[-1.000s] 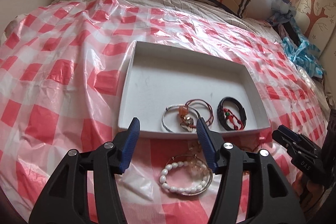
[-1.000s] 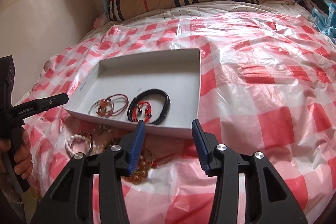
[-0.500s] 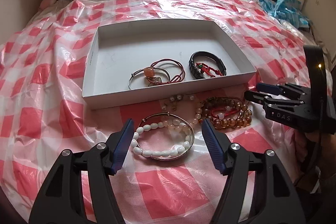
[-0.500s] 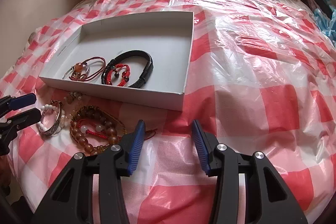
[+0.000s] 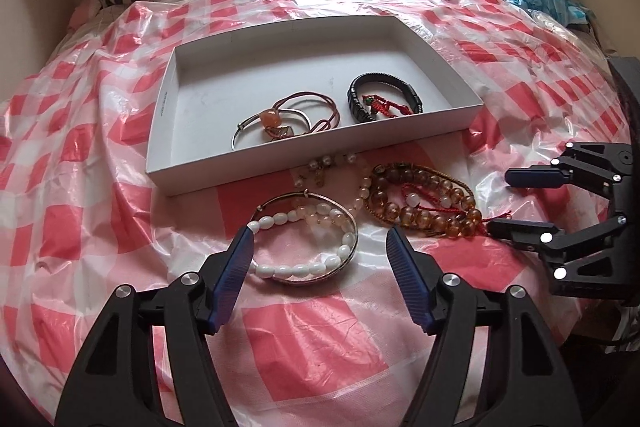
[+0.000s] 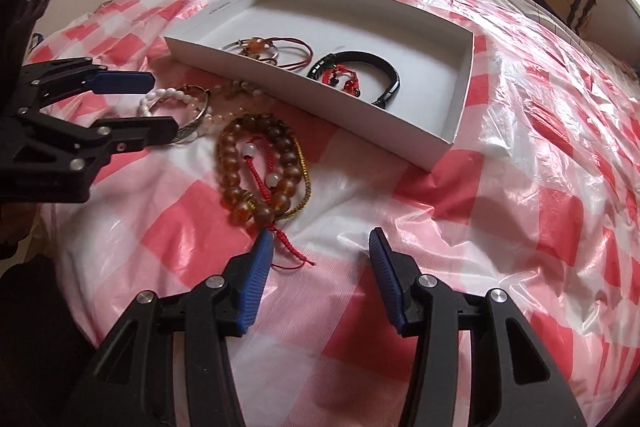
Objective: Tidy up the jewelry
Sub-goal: 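Move both tools toward the amber bead and white bead bracelets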
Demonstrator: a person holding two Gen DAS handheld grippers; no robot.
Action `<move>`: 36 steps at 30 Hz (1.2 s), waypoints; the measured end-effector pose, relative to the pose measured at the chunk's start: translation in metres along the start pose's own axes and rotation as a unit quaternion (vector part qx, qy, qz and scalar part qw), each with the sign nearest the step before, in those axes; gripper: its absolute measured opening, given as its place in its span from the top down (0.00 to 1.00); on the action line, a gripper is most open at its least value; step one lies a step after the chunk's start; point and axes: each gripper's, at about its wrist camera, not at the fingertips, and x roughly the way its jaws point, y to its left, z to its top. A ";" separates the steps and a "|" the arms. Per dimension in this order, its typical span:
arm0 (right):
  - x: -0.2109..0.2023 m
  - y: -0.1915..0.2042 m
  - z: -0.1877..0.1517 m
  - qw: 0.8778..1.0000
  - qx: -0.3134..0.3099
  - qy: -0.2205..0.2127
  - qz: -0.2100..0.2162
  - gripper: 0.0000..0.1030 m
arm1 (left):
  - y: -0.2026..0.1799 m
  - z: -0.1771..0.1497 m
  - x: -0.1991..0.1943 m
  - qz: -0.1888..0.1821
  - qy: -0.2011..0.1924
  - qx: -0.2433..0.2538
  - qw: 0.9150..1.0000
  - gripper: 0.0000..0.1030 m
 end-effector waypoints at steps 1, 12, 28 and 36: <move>-0.003 0.000 -0.001 1.000 0.001 -0.005 0.006 0.52 | 0.004 -0.002 0.000 0.002 0.003 -0.006 1.000 0.37; 0.010 0.008 0.003 0.998 0.003 -0.016 0.062 0.67 | 0.015 -0.013 0.002 0.014 0.013 -0.024 1.000 0.35; -0.055 0.015 -0.006 0.969 0.021 -0.094 0.229 0.97 | 0.029 -0.015 -0.003 0.014 0.010 -0.043 0.999 0.35; -0.077 0.006 0.000 0.955 0.038 -0.134 0.260 0.97 | 0.033 -0.016 -0.001 0.011 0.010 -0.047 0.999 0.35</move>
